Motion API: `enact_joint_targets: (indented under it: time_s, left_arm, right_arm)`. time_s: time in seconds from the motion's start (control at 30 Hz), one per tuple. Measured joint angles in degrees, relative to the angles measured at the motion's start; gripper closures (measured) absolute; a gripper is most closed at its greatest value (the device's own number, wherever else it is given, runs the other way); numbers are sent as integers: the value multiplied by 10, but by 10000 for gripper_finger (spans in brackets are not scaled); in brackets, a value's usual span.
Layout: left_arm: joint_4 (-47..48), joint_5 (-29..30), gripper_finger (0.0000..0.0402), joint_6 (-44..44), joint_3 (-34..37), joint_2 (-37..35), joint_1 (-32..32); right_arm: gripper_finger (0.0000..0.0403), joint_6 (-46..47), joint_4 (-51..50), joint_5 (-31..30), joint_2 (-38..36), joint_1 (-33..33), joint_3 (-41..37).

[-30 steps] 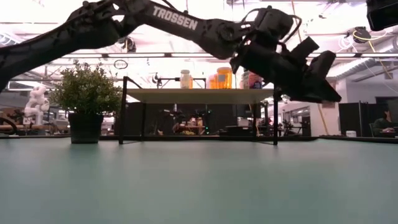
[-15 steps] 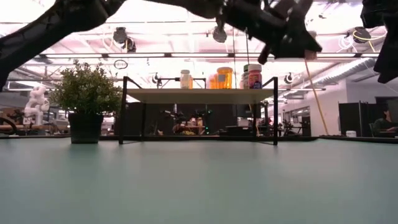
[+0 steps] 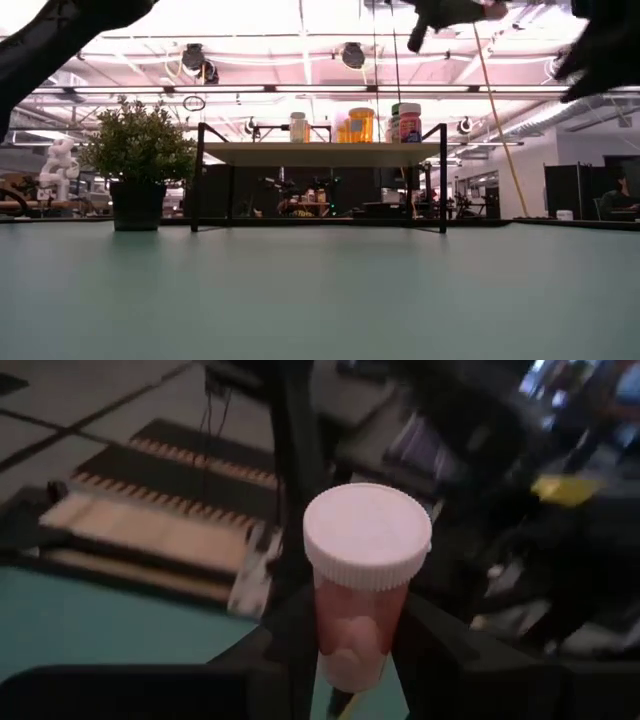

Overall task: Pick and place medicine bottles onto shelf by color
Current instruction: Put the small pink medicine bottle on the shelf

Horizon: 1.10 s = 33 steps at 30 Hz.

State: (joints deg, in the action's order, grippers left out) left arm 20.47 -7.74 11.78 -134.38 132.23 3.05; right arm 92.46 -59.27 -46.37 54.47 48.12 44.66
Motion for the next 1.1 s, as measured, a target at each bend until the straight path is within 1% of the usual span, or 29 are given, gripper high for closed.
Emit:
enact_joint_targets:
  time_s: [0.1, 0.23, 0.3, 0.33, 0.4, 0.47, 0.53, 0.63, 0.77, 0.83, 0.93, 1.03, 1.1]
  left_arm:
    - [-4, 0, 289, 22, 1, -22, 1]
    - [-27, -9, 289, 60, 0, -54, 3]
    - [-41, -27, 289, 64, 0, -63, 3]
    - [-49, -35, 289, 66, 0, -66, 3]
    - [-66, -43, 289, 76, 0, -73, 2]
    - [-87, -45, 289, 83, 0, -78, 2]
    - [-107, -61, 289, 84, 0, -80, 3]
    - [-144, -113, 289, 109, 0, -77, 3]
    - [-207, -155, 289, 110, 1, -78, -1]
    - [-250, -175, 289, 112, 1, -78, -2]
    - [-312, -203, 289, 110, 1, -78, -5]
    - [-326, -207, 289, 65, 0, -79, -11]
    - [-322, -207, 289, 32, 0, -78, -15]
  right_arm:
    - [207, -39, 48, -72, -10, 0, 0]
    - [207, -138, 156, -203, -42, 0, 0]
    - [207, -225, 227, -254, -62, 0, 0]
    - [207, -277, 267, -270, -73, 0, 0]
    - [207, -387, 345, -288, -96, 0, 0]
    - [207, -501, 431, -286, -116, 0, 0]
    - [207, -611, 522, -269, -131, 0, 0]
    - [207, -750, 655, -210, -145, -6, 0]
    - [207, -876, 812, -68, -146, -29, 0]
    - [207, -915, 870, -19, -143, -37, 0]
    - [207, -946, 925, 22, -143, -48, 0]
    - [206, -948, 966, 61, -139, -68, 0]
    - [206, -915, 999, 74, -133, -85, 0]
